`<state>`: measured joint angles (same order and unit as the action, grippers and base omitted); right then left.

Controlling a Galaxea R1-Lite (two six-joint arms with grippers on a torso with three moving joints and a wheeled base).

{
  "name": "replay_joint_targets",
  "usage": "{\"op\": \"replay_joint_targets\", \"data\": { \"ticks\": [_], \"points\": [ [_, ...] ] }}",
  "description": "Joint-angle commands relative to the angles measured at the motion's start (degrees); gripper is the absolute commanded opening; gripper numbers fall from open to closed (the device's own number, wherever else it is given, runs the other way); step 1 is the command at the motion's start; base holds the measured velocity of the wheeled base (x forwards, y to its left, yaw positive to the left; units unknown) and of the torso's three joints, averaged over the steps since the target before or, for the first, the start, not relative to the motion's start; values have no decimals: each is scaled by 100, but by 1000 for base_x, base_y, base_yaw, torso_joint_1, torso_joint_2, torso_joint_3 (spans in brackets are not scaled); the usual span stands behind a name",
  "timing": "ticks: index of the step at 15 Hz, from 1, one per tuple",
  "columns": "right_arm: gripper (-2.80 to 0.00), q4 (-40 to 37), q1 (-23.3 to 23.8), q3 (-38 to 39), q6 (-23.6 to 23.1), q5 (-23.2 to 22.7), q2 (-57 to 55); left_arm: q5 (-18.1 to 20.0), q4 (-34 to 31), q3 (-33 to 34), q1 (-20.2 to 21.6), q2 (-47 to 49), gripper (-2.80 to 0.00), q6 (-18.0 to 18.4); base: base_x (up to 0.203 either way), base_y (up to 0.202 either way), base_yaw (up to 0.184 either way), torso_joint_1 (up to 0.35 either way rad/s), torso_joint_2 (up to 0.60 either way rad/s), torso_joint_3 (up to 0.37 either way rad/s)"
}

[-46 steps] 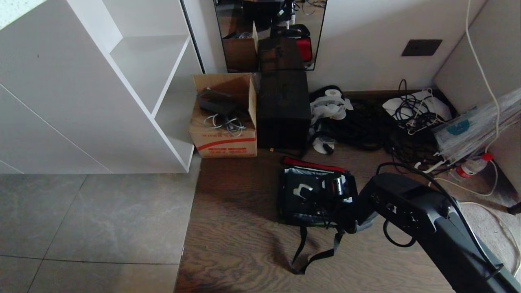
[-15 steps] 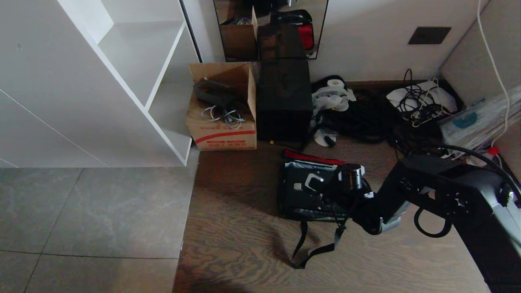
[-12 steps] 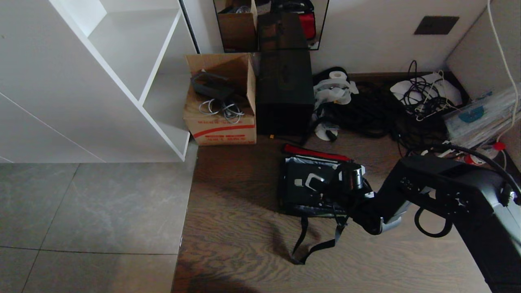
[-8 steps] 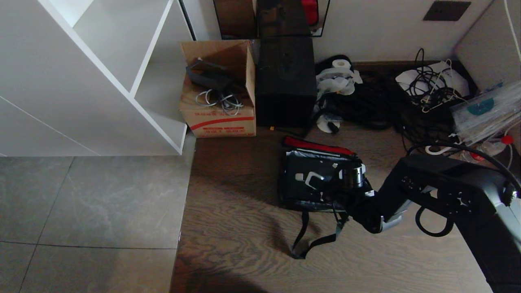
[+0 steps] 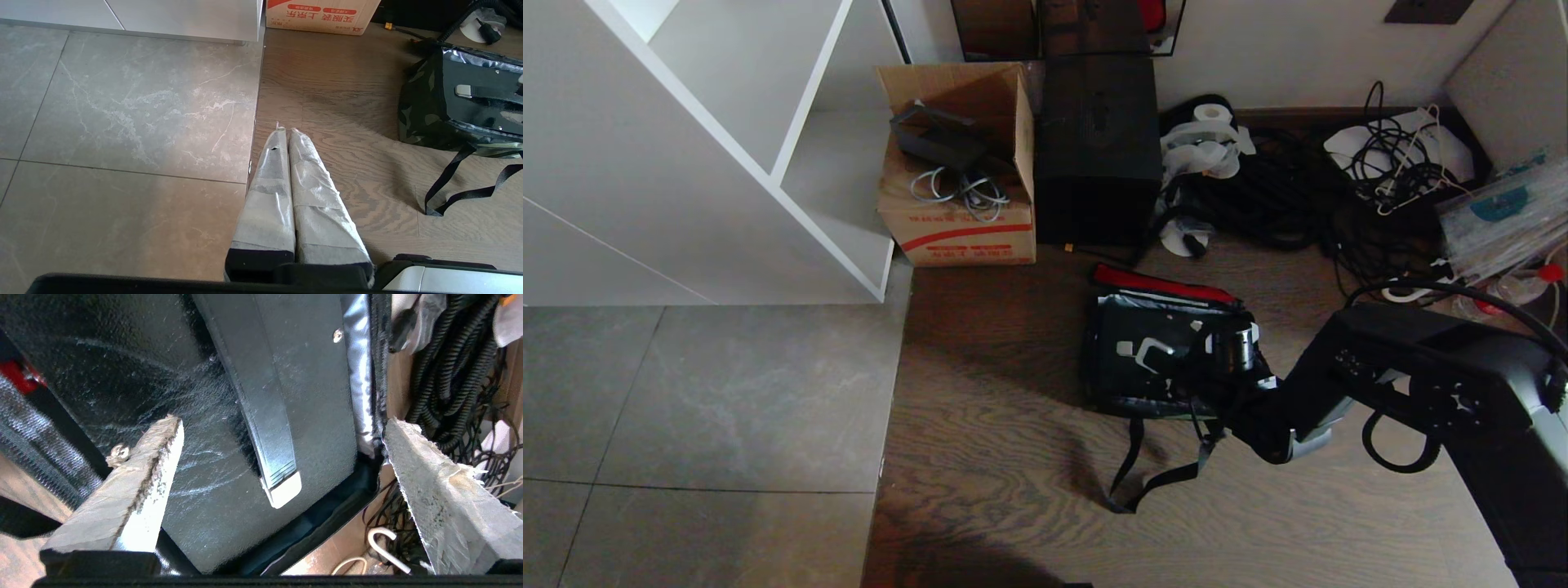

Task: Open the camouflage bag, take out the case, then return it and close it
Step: Grip the handle

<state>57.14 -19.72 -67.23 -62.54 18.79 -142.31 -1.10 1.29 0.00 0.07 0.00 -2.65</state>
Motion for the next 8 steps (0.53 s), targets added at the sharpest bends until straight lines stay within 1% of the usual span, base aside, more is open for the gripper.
{"op": "replay_joint_targets", "data": {
  "ticks": [1,5,8],
  "points": [
    [0,43,-5,-44,-47,61,-50,-5,3,62,1,0,-280,1,0,0,0,0,0,0],
    [0,219,-43,-264,-343,73,-141,-5,3,62,1,0,-280,-8,0,0,0,0,0,0],
    [0,343,-28,-794,-539,136,-458,-5,3,62,1,0,-280,0,0,0,0,0,0,0]
  ]
}}
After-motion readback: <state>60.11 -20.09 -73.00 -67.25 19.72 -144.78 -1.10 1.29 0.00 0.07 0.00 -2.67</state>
